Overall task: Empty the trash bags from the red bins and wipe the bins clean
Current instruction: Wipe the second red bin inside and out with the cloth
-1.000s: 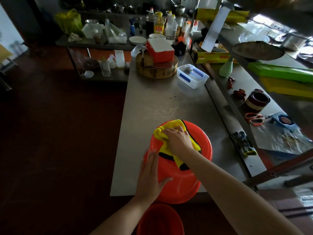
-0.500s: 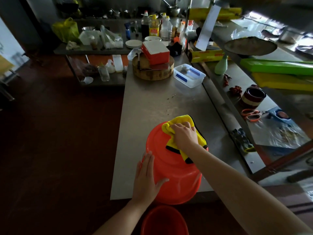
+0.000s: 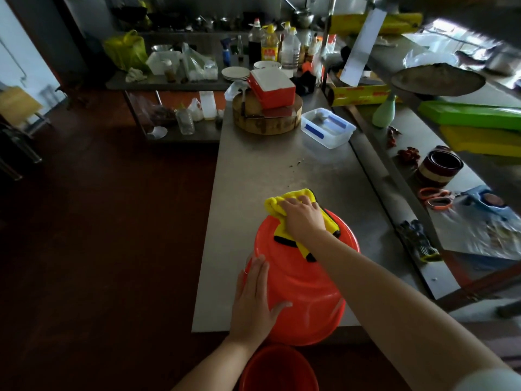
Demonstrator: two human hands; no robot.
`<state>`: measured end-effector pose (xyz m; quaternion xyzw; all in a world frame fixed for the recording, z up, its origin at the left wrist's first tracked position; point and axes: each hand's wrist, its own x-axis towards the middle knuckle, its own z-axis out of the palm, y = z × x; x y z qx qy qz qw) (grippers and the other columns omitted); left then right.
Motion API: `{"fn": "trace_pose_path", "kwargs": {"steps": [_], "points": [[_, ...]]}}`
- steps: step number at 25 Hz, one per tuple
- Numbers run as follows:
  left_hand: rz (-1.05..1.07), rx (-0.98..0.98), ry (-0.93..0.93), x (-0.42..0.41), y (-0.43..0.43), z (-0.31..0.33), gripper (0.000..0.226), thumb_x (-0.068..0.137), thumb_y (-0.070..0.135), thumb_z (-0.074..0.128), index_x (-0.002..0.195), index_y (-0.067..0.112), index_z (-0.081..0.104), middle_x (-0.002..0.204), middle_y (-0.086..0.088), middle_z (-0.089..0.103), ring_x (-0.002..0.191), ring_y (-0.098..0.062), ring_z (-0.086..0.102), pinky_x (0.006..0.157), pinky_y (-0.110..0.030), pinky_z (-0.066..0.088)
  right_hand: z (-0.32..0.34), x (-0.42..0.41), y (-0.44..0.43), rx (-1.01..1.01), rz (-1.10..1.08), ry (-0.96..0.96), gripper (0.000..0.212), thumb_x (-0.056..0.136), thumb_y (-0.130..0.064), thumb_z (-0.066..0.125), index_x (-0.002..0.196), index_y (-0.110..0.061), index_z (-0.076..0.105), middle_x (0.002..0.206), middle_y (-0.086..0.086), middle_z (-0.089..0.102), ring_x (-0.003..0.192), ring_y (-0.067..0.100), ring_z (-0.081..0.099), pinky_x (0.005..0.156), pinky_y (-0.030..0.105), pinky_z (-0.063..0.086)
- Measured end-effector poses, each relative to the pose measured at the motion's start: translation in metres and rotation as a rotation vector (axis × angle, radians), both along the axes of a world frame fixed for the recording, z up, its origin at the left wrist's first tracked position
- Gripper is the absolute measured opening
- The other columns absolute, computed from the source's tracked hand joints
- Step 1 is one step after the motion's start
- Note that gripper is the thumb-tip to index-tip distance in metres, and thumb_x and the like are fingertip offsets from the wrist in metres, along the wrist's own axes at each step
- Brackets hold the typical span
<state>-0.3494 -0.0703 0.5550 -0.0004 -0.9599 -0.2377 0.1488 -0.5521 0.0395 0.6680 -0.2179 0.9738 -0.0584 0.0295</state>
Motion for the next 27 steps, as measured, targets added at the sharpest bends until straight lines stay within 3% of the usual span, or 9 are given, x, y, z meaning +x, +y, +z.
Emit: {"fn": "trace_pose_path", "kwargs": {"steps": [6, 12, 17, 22, 27], "points": [[0.006, -0.018, -0.007, 0.001, 0.002, -0.001, 0.102, 0.088, 0.078, 0.047, 0.160, 0.019, 0.003, 0.168, 0.002, 0.007, 0.154, -0.017, 0.012, 0.121, -0.046, 0.015, 0.000, -0.015, 0.076, -0.047, -0.188, -0.065, 0.036, 0.097, -0.017, 0.044, 0.126, -0.033, 0.057, 0.137, -0.007, 0.057, 0.127, 0.027, 0.041, 0.104, 0.044, 0.032], [0.009, -0.031, -0.016, 0.001, 0.003, -0.001, 0.106, 0.086, 0.073, 0.055, 0.160, 0.019, 0.001, 0.169, 0.002, 0.002, 0.155, -0.020, 0.012, 0.121, -0.050, 0.018, -0.013, 0.039, 0.118, -0.258, -0.282, 0.005, 0.043, 0.097, -0.014, 0.048, 0.134, -0.032, 0.058, 0.143, -0.009, 0.054, 0.127, 0.029, 0.040, 0.100, 0.042, 0.031], [0.017, -0.023, -0.012, 0.001, 0.003, -0.002, 0.104, 0.087, 0.081, 0.043, 0.160, 0.014, 0.011, 0.169, -0.002, 0.007, 0.154, -0.021, 0.014, 0.120, -0.052, 0.023, -0.014, 0.087, 0.128, -0.304, -0.299, 0.087, 0.047, 0.095, -0.016, 0.061, 0.141, -0.021, 0.056, 0.146, -0.001, 0.054, 0.128, 0.034, 0.043, 0.103, 0.045, 0.039], [0.008, -0.048, -0.039, -0.001, 0.002, -0.002, 0.105, 0.087, 0.082, 0.042, 0.159, 0.013, 0.011, 0.169, 0.001, 0.000, 0.155, -0.020, 0.010, 0.121, -0.049, 0.019, -0.027, 0.136, 0.125, -0.422, -0.337, 0.173, 0.050, 0.087, 0.002, 0.062, 0.135, -0.013, 0.063, 0.141, 0.010, 0.059, 0.124, 0.042, 0.049, 0.101, 0.054, 0.044], [-0.016, -0.055, -0.068, 0.002, -0.002, 0.003, 0.105, 0.088, 0.083, 0.039, 0.161, 0.016, 0.005, 0.169, 0.000, 0.000, 0.155, -0.018, 0.007, 0.122, -0.043, 0.015, -0.046, 0.180, 0.103, -0.443, -0.288, 0.322, 0.051, 0.081, -0.007, 0.054, 0.129, -0.020, 0.065, 0.138, 0.004, 0.061, 0.114, 0.034, 0.050, 0.092, 0.056, 0.051]]}}
